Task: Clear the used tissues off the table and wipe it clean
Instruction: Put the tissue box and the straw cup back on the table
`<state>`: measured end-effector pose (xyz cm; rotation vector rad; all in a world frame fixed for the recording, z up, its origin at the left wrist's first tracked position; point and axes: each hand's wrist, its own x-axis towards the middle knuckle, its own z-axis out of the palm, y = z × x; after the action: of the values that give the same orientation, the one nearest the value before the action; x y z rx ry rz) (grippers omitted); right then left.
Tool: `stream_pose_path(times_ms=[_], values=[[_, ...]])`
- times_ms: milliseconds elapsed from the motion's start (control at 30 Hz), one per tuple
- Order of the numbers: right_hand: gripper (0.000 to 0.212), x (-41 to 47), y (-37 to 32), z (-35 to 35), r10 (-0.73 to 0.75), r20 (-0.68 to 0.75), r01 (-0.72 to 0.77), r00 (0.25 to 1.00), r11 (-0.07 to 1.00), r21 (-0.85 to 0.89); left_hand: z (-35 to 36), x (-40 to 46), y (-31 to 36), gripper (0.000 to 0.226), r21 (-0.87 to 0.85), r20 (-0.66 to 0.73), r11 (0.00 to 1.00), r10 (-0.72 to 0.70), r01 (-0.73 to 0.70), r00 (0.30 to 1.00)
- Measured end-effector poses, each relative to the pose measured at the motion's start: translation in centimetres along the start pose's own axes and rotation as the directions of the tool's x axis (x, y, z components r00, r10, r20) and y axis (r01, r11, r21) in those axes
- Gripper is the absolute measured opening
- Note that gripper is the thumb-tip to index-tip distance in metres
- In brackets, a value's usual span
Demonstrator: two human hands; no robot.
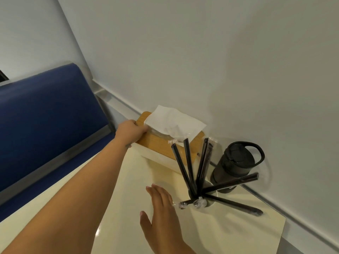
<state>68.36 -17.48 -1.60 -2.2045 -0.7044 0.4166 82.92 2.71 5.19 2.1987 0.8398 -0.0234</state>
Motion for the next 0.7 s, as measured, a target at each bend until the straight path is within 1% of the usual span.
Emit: stream_pose_path(times_ms=[67, 200, 300, 400, 500, 600, 700], values=[[0.058, -0.2, -0.7, -0.2, 0.028, -0.020, -0.028, 0.999, 0.999, 0.029, -1.2, -0.4, -1.2, 0.038, -0.001, -0.024, 1.000, -0.019, 0.019, 1.000], [0.062, -0.9, -1.5, 0.2, 0.089, -0.013, -0.088, 0.996, 0.992, 0.091, -3.5, -1.7, -3.9, 0.043, 0.002, -0.068, 0.996, -0.087, 0.087, 0.994], [0.067, -1.1, -2.1, 0.6, 0.182, -0.026, -0.175, 0.983, 0.969, 0.175, -5.1, -3.0, -6.1, 0.037, -0.004, -0.092, 0.992, -0.130, 0.130, 0.987], [0.073, -1.3, -2.9, 0.9, 0.266, -0.026, -0.249, 0.964, 0.930, 0.269, -6.7, -4.6, -8.3, 0.047, -0.012, -0.116, 0.984, -0.180, 0.180, 0.977], [0.085, -1.3, -3.8, 0.8, 0.334, 0.047, -0.324, 0.941, 0.857, 0.400, -8.3, -6.7, -10.0, 0.052, -0.032, -0.121, 0.972, -0.234, 0.232, 0.965], [0.089, -0.9, -4.7, 0.5, 0.335, 0.126, -0.347, 0.934, 0.763, 0.546, -9.5, -9.1, -11.6, 0.051, -0.035, -0.136, 0.964, -0.266, 0.264, 0.954], [0.081, -0.8, -5.9, 0.5, 0.283, 0.167, -0.324, 0.944, 0.721, 0.612, -10.6, -11.8, -13.3, 0.049, -0.044, -0.147, 0.958, -0.288, 0.284, 0.946]])
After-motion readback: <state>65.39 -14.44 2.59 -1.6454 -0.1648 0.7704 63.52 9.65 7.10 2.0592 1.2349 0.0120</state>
